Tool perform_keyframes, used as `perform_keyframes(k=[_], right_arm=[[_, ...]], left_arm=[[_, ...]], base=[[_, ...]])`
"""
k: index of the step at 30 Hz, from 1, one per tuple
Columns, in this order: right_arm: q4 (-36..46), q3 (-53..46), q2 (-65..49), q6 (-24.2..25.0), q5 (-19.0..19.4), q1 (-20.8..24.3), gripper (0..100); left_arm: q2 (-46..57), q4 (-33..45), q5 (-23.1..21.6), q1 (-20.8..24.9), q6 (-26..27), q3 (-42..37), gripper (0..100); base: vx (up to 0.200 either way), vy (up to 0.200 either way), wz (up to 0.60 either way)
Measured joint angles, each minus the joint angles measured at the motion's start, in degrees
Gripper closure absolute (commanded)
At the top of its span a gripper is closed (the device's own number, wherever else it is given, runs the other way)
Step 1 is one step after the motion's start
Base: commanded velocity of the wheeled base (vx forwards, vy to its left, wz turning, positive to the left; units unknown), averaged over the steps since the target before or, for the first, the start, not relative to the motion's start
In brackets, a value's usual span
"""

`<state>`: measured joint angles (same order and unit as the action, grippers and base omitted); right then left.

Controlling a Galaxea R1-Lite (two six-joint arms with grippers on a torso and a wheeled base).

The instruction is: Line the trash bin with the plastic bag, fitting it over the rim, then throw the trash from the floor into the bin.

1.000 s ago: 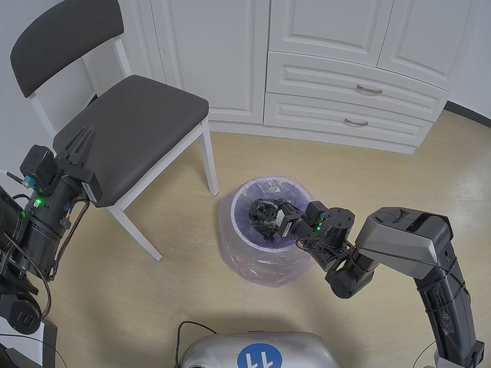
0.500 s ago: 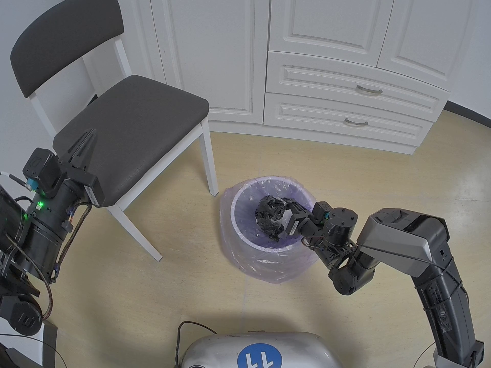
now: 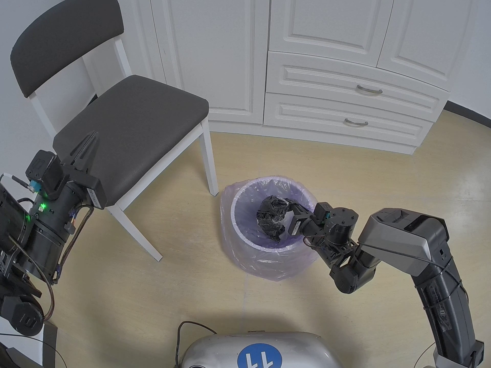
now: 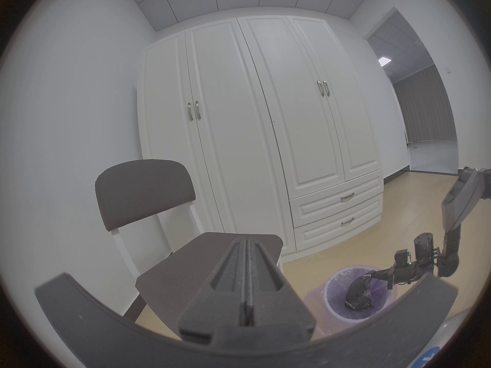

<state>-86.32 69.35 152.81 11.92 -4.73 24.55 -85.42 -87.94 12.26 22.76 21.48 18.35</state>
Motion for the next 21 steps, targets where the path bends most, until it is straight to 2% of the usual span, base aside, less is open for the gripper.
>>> perform_keyframes(k=[6, 12, 21], right_arm=[[1.45, -0.59, -1.01, -1.33, -0.57, -0.20, 100], [8.01, -1.35, -3.28, -3.41, -5.32, -0.09, 100], [14.86, -1.17, -5.07, -3.90, -8.64, 0.52, 100]], left_arm=[[-0.24, 0.00, 0.00, -0.02, -0.02, 0.00, 100], [-0.28, 0.02, 0.02, -0.05, 0.00, 0.01, 100], [-0.22, 0.00, -0.09, -0.05, -0.05, 0.01, 100]], base=[[0.000, 0.000, 0.00], [0.000, 0.000, 0.00], [0.000, 0.000, 0.00]])
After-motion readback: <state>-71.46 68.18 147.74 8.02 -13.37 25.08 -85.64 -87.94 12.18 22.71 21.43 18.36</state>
